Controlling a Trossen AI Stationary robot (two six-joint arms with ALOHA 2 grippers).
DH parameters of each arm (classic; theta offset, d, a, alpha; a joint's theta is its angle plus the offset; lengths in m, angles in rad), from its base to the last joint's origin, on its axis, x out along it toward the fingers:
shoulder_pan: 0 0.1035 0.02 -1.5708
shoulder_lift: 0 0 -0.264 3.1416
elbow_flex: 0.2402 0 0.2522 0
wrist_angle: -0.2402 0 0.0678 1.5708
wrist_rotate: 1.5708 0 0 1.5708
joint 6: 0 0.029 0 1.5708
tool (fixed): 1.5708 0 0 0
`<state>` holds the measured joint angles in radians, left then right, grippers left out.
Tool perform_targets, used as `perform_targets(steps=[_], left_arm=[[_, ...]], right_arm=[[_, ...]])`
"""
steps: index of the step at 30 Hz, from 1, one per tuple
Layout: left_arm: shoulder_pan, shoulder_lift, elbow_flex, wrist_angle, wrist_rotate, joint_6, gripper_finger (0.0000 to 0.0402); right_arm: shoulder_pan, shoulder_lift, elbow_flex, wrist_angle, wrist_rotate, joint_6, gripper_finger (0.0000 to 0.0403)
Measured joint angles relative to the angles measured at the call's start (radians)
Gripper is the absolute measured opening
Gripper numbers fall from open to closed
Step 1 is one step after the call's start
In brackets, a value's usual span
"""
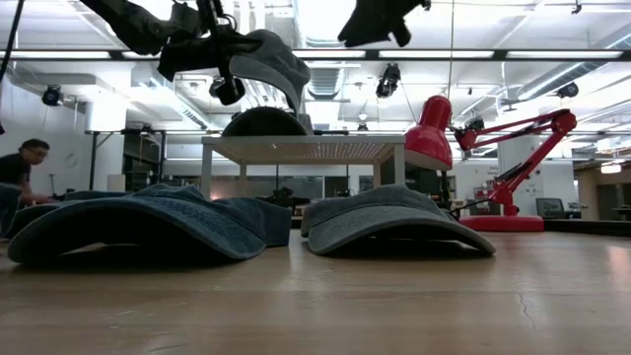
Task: Pick & Place hat
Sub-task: Stack the bottom gray cap on the gray cap on the shelf
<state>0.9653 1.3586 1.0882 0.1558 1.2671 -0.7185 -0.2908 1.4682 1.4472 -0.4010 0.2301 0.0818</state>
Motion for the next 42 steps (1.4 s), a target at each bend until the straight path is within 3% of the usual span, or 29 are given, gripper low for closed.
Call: perform_targets(steps=[10, 24, 35, 42], left_arm=[[0.000, -0.002, 0.000, 0.000, 0.000, -0.033, 0.0091], [0.004, -0.003, 0.000, 0.001, 0.066, 0.057, 0.0089], [0.023, -0.004, 0.000, 0.068, 0.098, 0.084, 0.0006], [0.024, -0.005, 0.000, 0.092, 0.101, 0.100, 0.0003]], right_arm=[[-0.034, 0.189, 0.212, -0.091, -0.004, -0.169, 0.0186], [-0.154, 0.323, 0.391, -0.091, -0.120, -0.187, 0.0172], [-0.202, 0.334, 0.411, -0.080, -0.225, -0.167, 0.0178], [-0.200, 0.334, 0.410, -0.080, -0.232, -0.167, 0.0172]])
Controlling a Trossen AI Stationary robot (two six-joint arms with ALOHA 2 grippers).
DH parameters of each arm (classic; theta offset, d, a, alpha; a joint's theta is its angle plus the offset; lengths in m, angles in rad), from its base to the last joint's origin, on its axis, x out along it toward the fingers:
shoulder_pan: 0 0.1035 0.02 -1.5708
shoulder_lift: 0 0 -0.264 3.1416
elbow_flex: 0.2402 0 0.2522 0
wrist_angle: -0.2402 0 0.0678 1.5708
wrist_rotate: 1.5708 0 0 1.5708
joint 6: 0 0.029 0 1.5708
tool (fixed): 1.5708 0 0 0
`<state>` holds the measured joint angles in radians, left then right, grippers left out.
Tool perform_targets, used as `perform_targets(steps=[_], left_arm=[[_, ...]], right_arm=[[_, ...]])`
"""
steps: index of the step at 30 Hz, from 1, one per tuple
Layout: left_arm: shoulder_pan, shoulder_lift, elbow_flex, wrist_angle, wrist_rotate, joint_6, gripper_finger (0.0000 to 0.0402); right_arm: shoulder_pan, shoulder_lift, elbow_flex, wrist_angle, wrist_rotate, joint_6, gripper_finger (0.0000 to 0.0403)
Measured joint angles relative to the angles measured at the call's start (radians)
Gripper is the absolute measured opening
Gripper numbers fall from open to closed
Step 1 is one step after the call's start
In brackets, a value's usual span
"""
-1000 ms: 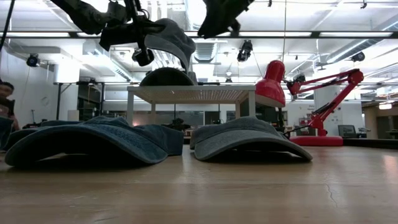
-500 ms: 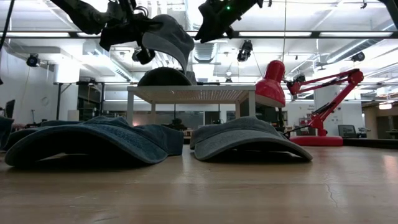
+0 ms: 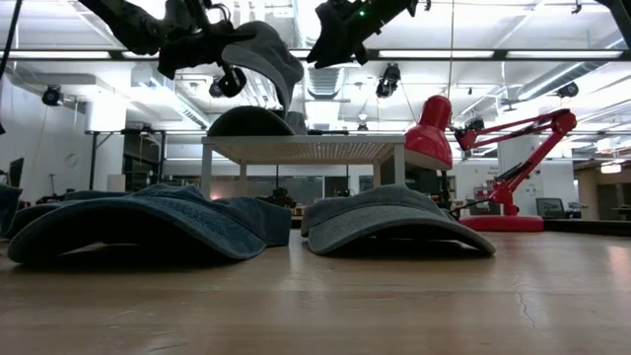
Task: Pick & Place hat
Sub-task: Stack the bottom gray cap on the gray cap on the shelf
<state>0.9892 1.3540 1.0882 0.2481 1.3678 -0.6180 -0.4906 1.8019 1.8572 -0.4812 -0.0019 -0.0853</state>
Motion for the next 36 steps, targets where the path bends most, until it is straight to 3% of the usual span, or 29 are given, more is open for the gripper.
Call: perform_targets(steps=[5, 11, 14, 22, 32, 36], left_arm=[[0.000, 0.000, 0.000, 0.089, 0.003, -0.012, 0.0002], [0.004, 0.000, 0.000, 0.319, 0.036, -0.129, 0.0001], [0.004, 0.000, 0.000, 0.380, 0.037, -0.174, 0.0001], [0.004, 0.000, 0.000, 0.388, 0.036, -0.168, 0.0000], [-0.013, -0.001, 0.017, 0.451, 0.036, -0.175, 0.0000], [-0.029, -0.001, 0.048, 0.451, 0.038, -0.178, 0.0000]], right_arm=[[-0.001, 0.000, 0.000, 0.002, 0.001, 0.008, 0.0169], [0.000, -0.015, -0.001, 0.024, -0.005, 0.008, 0.0175], [-0.002, -0.028, -0.001, 0.038, -0.051, 0.008, 0.0179], [-0.003, -0.047, -0.001, 0.075, -0.150, 0.022, 0.0175], [-0.027, -0.048, -0.001, 0.119, -0.170, 0.060, 0.0178], [-0.033, -0.048, -0.001, 0.153, -0.233, 0.089, 0.0180]])
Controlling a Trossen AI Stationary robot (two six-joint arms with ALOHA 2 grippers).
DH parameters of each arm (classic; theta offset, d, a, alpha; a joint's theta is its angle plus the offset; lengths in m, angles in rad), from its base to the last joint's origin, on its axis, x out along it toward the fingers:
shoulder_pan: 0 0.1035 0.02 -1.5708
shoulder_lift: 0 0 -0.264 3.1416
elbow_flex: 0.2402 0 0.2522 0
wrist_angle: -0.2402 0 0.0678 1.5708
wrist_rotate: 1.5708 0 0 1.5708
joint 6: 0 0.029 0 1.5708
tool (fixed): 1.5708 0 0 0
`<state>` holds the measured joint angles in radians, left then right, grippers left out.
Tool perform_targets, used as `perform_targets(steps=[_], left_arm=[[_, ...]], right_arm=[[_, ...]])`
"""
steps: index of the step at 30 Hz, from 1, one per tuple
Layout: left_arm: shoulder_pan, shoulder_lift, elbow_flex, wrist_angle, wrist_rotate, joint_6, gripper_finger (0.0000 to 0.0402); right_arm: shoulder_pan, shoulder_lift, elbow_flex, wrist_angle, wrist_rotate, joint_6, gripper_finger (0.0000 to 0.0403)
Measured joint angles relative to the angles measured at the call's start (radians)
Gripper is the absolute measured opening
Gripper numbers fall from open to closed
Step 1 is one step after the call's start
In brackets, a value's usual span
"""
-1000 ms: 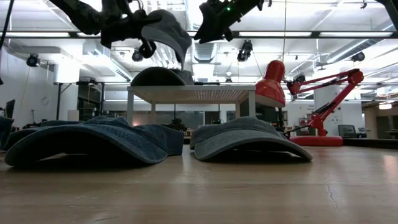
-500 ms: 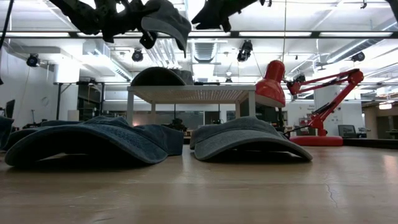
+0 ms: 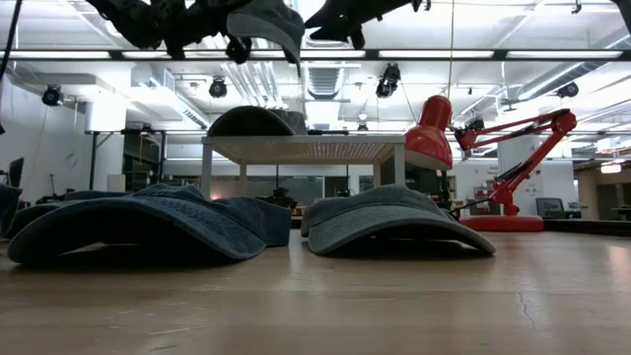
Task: Pick & Place hat
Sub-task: Stack the bottom gray cap on the gray cap on the shelf
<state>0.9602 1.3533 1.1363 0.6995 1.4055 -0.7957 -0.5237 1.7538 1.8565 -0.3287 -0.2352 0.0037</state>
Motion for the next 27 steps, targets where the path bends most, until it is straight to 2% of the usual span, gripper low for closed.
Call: perform_targets(steps=[7, 16, 27], left_arm=[[-0.021, 0.000, 0.035, 0.000, 0.010, -0.011, 0.0000], [-0.020, 0.000, 0.032, -0.007, 0.010, -0.025, 0.0000], [-0.020, 0.000, 0.032, -0.005, 0.011, -0.017, 0.0000]], right_arm=[[-0.002, 0.000, 0.000, 0.047, -0.014, 0.017, 0.0179], [-0.001, -0.002, 0.000, 0.043, -0.162, 0.068, 0.0172], [0.000, -0.007, 0.000, 0.041, -0.275, 0.117, 0.0171]])
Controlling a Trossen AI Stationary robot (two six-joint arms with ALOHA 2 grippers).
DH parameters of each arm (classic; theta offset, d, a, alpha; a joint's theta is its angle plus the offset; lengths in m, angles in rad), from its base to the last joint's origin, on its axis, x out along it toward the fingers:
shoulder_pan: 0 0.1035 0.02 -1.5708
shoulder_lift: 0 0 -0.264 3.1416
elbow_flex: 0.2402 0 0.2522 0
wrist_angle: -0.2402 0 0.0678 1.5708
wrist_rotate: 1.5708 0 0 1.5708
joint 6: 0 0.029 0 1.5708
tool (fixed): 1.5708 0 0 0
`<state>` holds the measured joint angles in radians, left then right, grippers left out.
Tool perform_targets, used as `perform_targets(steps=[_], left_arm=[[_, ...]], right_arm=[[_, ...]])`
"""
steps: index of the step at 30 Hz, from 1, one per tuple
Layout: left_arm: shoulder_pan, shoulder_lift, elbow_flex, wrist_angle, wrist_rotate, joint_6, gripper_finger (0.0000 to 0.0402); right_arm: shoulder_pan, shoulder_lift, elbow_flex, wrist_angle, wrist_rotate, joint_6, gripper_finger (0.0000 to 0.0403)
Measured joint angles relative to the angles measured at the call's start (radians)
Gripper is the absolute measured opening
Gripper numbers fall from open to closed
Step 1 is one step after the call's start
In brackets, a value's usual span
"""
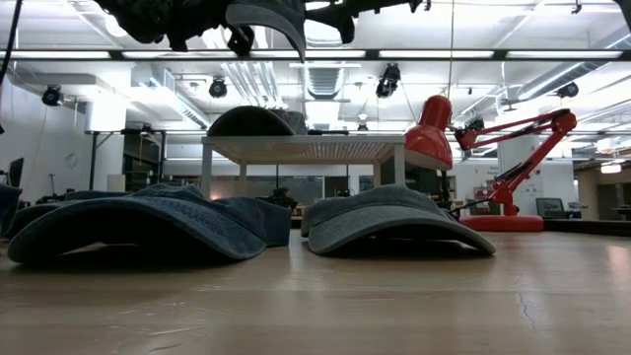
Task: Pick & Place hat
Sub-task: Stack the bottom gray cap on the gray cap on the shelf
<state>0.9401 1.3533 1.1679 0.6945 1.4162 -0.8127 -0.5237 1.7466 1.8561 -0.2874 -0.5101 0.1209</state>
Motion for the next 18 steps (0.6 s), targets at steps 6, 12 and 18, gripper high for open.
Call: perform_targets(steps=[6, 12, 18], left_arm=[[0.000, 0.000, -0.001, 0.001, 0.000, 0.000, 0.0000], [-0.005, 0.000, -0.001, 0.002, -0.010, 0.002, 0.0000], [-0.009, 0.000, -0.002, 0.002, -0.016, 0.002, 0.0000]], right_arm=[[0.000, 0.000, 0.000, 0.010, -0.048, 0.014, 0.0171], [0.000, 0.010, 0.000, 0.055, -0.043, 0.052, 0.0171], [0.014, 0.035, -0.001, 0.101, -0.040, 0.056, 0.0171]])
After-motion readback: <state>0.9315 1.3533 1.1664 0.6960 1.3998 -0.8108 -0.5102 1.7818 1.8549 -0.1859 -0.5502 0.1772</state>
